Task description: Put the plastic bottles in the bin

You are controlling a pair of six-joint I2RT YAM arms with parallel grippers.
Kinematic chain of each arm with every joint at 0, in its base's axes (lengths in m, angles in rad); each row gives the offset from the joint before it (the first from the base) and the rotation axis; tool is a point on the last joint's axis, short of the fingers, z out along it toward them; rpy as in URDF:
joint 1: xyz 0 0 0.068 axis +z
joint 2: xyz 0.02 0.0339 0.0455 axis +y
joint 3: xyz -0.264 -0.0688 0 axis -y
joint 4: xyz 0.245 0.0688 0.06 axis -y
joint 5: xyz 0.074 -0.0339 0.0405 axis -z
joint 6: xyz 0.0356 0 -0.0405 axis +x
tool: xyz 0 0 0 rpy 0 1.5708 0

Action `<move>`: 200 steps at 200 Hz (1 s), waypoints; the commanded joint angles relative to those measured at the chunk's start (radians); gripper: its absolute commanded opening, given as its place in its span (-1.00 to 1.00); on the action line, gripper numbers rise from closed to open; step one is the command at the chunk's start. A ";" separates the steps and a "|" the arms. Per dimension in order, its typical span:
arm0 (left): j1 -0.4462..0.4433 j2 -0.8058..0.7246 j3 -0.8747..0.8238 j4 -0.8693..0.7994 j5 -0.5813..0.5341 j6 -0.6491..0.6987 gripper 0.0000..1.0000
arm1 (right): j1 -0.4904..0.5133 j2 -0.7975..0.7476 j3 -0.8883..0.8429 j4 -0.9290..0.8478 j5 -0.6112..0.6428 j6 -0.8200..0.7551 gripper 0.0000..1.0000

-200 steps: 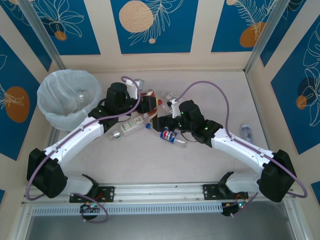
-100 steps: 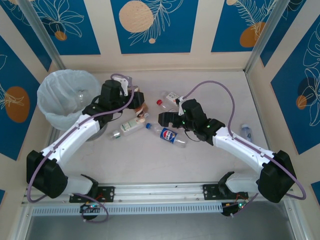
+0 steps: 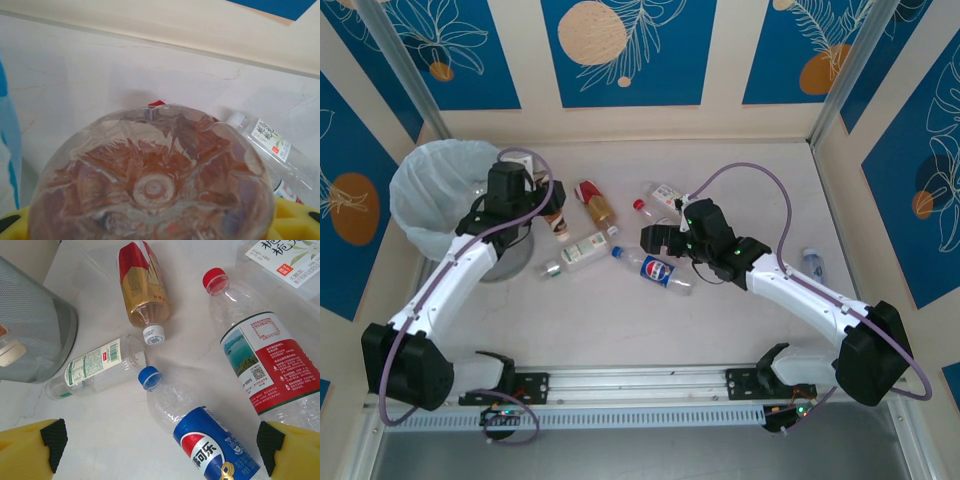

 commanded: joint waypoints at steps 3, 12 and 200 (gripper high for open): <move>0.039 -0.053 -0.024 -0.026 -0.042 0.034 -0.08 | -0.006 -0.010 0.020 -0.010 0.011 0.010 0.99; 0.050 -0.063 -0.029 -0.031 -0.051 0.038 -0.08 | -0.007 -0.011 0.020 -0.010 0.011 0.011 0.99; 0.091 -0.181 0.255 -0.146 0.056 0.128 -0.04 | -0.009 0.036 0.052 -0.015 0.005 0.013 0.99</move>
